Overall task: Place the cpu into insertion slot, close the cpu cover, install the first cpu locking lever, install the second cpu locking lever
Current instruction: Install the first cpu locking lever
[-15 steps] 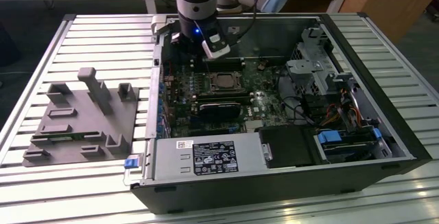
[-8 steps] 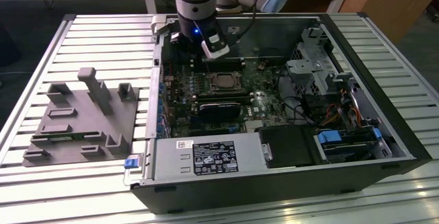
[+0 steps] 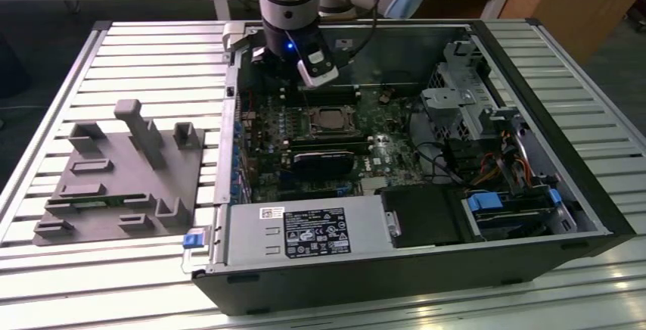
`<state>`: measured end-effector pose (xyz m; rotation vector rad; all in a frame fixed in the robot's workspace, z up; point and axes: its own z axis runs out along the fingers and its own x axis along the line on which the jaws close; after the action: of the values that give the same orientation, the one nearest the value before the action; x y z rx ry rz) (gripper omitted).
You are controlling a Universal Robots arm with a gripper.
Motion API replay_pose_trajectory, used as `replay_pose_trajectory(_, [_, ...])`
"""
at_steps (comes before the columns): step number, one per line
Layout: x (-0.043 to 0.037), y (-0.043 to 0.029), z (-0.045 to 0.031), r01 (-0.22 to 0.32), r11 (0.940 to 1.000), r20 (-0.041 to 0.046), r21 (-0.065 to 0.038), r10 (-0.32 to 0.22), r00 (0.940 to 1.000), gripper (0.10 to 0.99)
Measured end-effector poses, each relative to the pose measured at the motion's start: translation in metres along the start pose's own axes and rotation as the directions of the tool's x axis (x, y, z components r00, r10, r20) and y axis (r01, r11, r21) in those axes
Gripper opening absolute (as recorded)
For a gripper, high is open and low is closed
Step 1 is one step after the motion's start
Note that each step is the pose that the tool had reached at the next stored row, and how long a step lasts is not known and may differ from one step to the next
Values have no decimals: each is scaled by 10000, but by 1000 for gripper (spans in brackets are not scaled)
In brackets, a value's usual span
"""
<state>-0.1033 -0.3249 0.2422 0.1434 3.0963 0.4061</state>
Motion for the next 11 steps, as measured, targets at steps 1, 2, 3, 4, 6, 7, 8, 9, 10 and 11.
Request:
replay_pose_trajectory(1, [-19, 2, 1, -1, 10000, 0, 0, 1, 10000, 106])
replay_pose_trajectory(2, [-44, 4, 2, 0, 10000, 1, 0, 0, 10000, 106])
replay_pose_trajectory(3, [-70, 6, 2, 0, 10000, 1, 0, 0, 10000, 106])
replay_pose_trajectory(4, [-99, 9, 3, 0, 10000, 0, 0, 0, 10000, 106])
replay_pose_trajectory(6, [-164, 15, 5, -2, 10000, 1, 0, 2, 10000, 106])
replay_pose_trajectory(7, [-201, 18, 6, -1, 10000, 1, 0, 1, 10000, 106])
replay_pose_trajectory(8, [-241, 21, 7, -1, 10000, 1, 1, 1, 10000, 106])
replay_pose_trajectory(9, [-275, 25, 8, -2, 10000, 1, 1, 2, 10000, 106])
replay_pose_trajectory(10, [-313, 28, 9, -2, 10000, 1, 1, 2, 10000, 106])
replay_pose_trajectory(11, [-345, 31, 10, -1, 10000, 0, 1, 1, 10000, 106])
